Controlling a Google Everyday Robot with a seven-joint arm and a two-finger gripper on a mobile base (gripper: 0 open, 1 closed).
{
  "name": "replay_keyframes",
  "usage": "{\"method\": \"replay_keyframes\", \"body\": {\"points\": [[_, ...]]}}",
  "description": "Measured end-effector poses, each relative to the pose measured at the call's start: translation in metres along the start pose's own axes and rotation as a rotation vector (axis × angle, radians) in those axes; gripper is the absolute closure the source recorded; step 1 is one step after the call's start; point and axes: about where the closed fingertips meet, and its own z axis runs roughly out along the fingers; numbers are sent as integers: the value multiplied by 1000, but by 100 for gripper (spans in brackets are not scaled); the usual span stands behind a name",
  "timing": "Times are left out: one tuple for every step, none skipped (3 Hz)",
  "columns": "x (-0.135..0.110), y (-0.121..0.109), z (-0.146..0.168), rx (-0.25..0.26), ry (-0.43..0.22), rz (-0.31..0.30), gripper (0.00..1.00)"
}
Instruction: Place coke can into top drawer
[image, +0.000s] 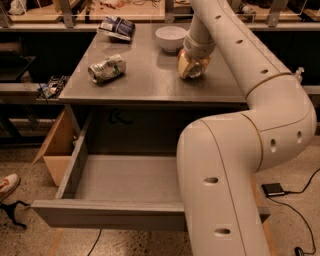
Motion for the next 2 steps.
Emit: {"method": "replay_keyframes", "body": {"points": [[4,5,-30,-33,-46,-91,100],[22,13,-71,-75,-113,-222,100]]}}
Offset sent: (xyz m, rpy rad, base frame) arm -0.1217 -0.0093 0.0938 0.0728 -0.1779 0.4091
